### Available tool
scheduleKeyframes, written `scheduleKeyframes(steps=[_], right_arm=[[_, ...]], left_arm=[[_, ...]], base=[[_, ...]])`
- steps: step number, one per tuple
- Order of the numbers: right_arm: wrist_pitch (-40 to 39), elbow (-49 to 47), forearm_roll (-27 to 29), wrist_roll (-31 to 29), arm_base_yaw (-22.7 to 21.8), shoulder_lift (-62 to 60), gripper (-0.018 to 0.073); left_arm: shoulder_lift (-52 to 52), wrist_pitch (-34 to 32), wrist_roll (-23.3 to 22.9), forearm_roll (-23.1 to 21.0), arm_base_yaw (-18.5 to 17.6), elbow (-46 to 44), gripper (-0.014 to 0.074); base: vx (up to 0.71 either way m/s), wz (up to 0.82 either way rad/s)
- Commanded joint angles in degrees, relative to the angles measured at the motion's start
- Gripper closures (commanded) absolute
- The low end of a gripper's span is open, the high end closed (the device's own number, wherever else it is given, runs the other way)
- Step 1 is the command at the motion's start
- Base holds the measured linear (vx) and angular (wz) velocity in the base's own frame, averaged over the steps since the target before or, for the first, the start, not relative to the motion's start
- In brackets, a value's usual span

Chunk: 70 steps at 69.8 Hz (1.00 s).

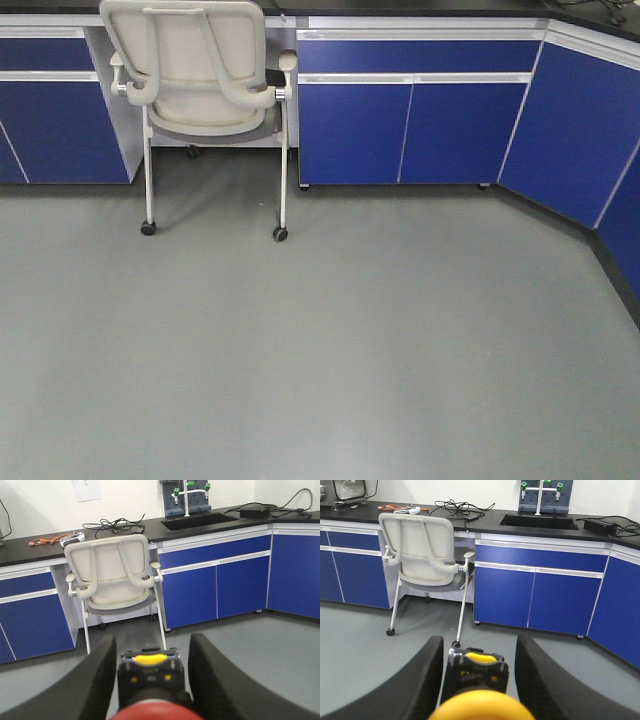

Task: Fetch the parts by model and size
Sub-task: 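Turn and drive the base up to the bench with the red tray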

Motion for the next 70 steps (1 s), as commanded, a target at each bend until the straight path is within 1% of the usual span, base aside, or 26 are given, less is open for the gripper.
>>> scheduleKeyframes(steps=[1, 24, 39, 52, 70], right_arm=[[-4.59, -1.64, -0.83, -0.45, -0.36, 0.7, 0.0561], [-4.59, -1.64, -0.83, -0.45, -0.36, 0.7, 0.0561], [-4.59, -1.64, -0.83, -0.45, -0.36, 0.7, 0.0561], [-4.59, -1.64, -0.83, -0.45, -0.36, 0.7, 0.0561], [-4.59, -1.64, -0.83, -0.45, -0.36, 0.7, 0.0561]], left_arm=[[0.9, -4.39, -0.18, 0.22, -0.06, -1.47, 0.0603], [0.9, -4.39, -0.18, 0.22, -0.06, -1.47, 0.0603], [0.9, -4.39, -0.18, 0.22, -0.06, -1.47, 0.0603], [0.9, -4.39, -0.18, 0.22, -0.06, -1.47, 0.0603], [0.9, -4.39, -0.18, 0.22, -0.06, -1.47, 0.0603]], base=[[0.54, 0.05], [0.48, 0.01], [0.35, -0.15], [0.27, -0.43], [0.2, -0.69]])
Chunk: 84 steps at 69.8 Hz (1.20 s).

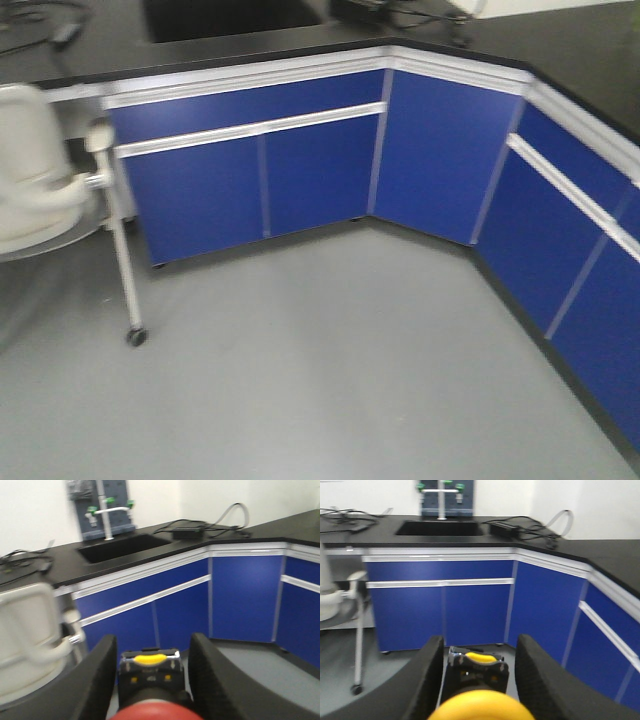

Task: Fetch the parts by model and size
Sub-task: 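Turn and drive the base up to the bench with the red tray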

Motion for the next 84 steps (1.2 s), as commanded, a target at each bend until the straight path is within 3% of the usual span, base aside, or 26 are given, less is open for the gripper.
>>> scheduleKeyframes(steps=[1, 84], right_arm=[[-4.59, -1.64, -0.83, -0.45, -0.36, 0.7, 0.0561], [-4.59, -1.64, -0.83, -0.45, -0.36, 0.7, 0.0561]], left_arm=[[0.9, -4.39, -0.18, 0.22, -0.06, -1.47, 0.0603], [0.9, -4.39, -0.18, 0.22, -0.06, -1.47, 0.0603]], base=[[0.17, -0.77], [0.12, -0.8]])
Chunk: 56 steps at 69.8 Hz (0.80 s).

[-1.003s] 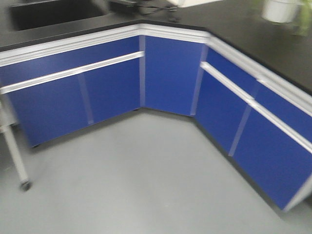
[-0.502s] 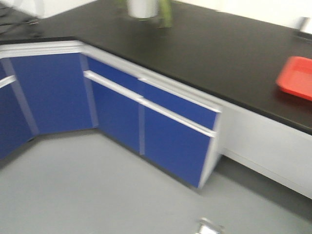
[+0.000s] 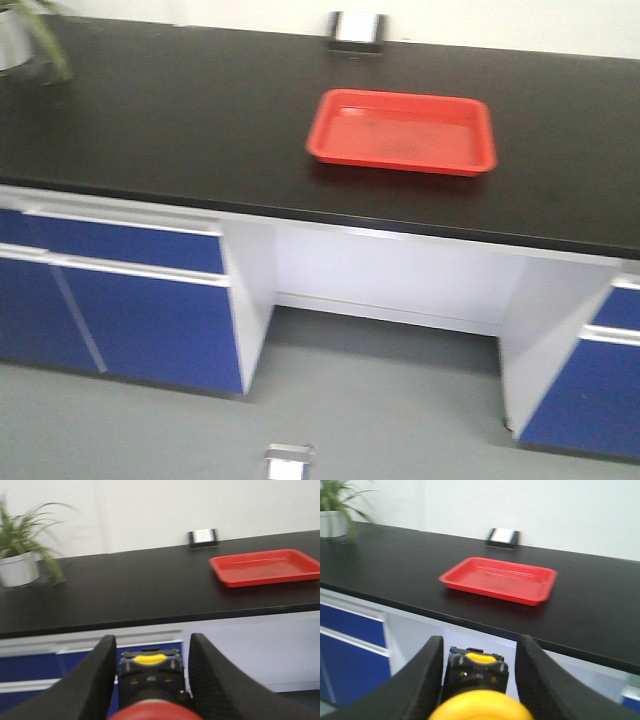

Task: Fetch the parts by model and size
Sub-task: 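Turn and drive the base up to the bench with the red tray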

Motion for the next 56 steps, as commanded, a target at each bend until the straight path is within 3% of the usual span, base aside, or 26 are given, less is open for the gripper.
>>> scheduleKeyframes(steps=[1, 21, 56], right_arm=[[-4.59, -1.64, -0.81, -0.45, -0.36, 0.7, 0.0561], [-4.59, -1.64, -0.81, -0.45, -0.36, 0.7, 0.0561], [-4.59, -1.64, -0.81, -0.45, -0.36, 0.7, 0.0561]], left_arm=[[0.9, -4.39, -0.18, 0.22, -0.06, -1.47, 0.0603], [0.89, -4.39, -0.18, 0.22, -0.25, -1.47, 0.0603], [0.89, -4.39, -0.18, 0.22, -0.25, -1.47, 0.0603]], base=[[0.02, -0.76], [0.03, -0.52], [0.06, -0.08]])
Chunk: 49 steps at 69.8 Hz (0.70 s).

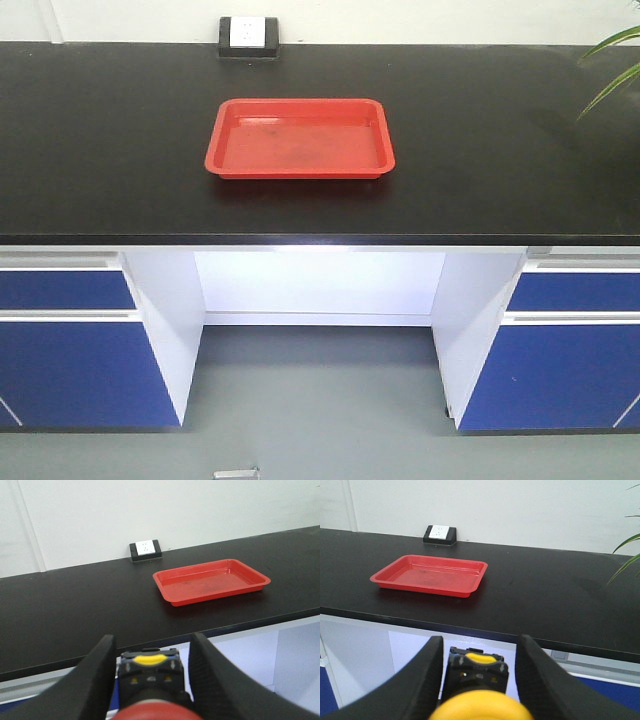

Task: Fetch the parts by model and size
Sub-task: 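Turn and drive the base up to the bench with the red tray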

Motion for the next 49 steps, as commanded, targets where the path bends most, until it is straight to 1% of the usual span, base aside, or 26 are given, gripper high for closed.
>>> scheduleKeyframes(steps=[1, 22, 49], right_arm=[[-4.59, -1.64, -0.69, -0.45, -0.36, 0.7, 0.0561], [-4.59, -1.64, -0.69, -0.45, -0.36, 0.7, 0.0561], [-4.59, -1.64, -0.69, -0.45, -0.36, 0.7, 0.0561]], left_arm=[[0.89, -4.39, -0.18, 0.22, -0.25, -1.47, 0.0603], [0.89, -4.39, -0.18, 0.22, -0.25, -1.47, 0.0603], [0.89, -4.39, -0.18, 0.22, -0.25, -1.47, 0.0603]], base=[[0.1, -0.08], [0.14, -0.03], [0.21, -0.04]])
